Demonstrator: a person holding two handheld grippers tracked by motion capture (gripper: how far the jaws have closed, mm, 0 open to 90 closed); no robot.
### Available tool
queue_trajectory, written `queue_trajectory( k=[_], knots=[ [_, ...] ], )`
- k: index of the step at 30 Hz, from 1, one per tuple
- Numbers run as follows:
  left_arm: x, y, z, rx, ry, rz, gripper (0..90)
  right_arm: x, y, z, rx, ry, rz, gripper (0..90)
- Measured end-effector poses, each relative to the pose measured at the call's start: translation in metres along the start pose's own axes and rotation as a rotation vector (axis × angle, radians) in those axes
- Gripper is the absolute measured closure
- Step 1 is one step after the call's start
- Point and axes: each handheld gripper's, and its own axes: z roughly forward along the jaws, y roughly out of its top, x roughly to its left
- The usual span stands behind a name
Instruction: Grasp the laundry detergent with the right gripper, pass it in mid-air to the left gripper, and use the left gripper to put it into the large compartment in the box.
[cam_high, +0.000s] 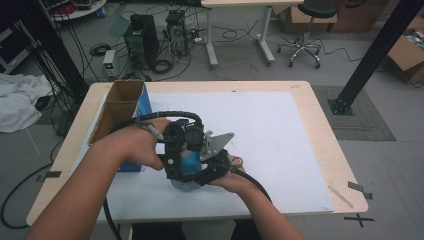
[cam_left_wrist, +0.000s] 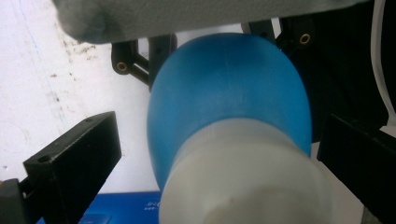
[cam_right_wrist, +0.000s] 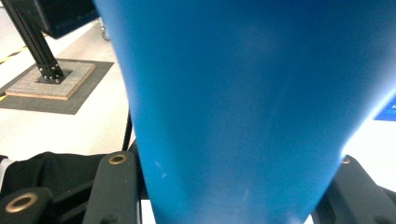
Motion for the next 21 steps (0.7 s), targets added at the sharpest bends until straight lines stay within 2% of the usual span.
queue_trajectory(
  k=[6,11,14,16,21],
  knots=[
    [-0.0015,0.0005,0.0031,0.008,0.012,-0.002,0.3,-0.003,0.0006,0.0025,-0.013,-0.011,-0.041,46.3],
    [-0.0025,0.0011,0.0047,0.02,0.024,0.002,0.8,-0.0024,0.0007,0.0034,-0.015,-0.012,-0.033,46.3],
    [-0.0033,0.0005,0.0059,0.022,0.032,0.0,4.2,-0.0015,0.0011,0.0043,-0.013,-0.011,-0.025,46.3],
    [-0.0036,0.0002,0.0054,0.024,0.037,0.001,5.1,-0.0027,0.0013,0.0046,-0.013,-0.017,-0.047,46.4],
    [-0.0035,-0.0011,0.0042,0.024,0.04,0.001,9.5,-0.0024,0.0019,0.0051,-0.013,-0.013,-0.04,46.3]
  ],
)
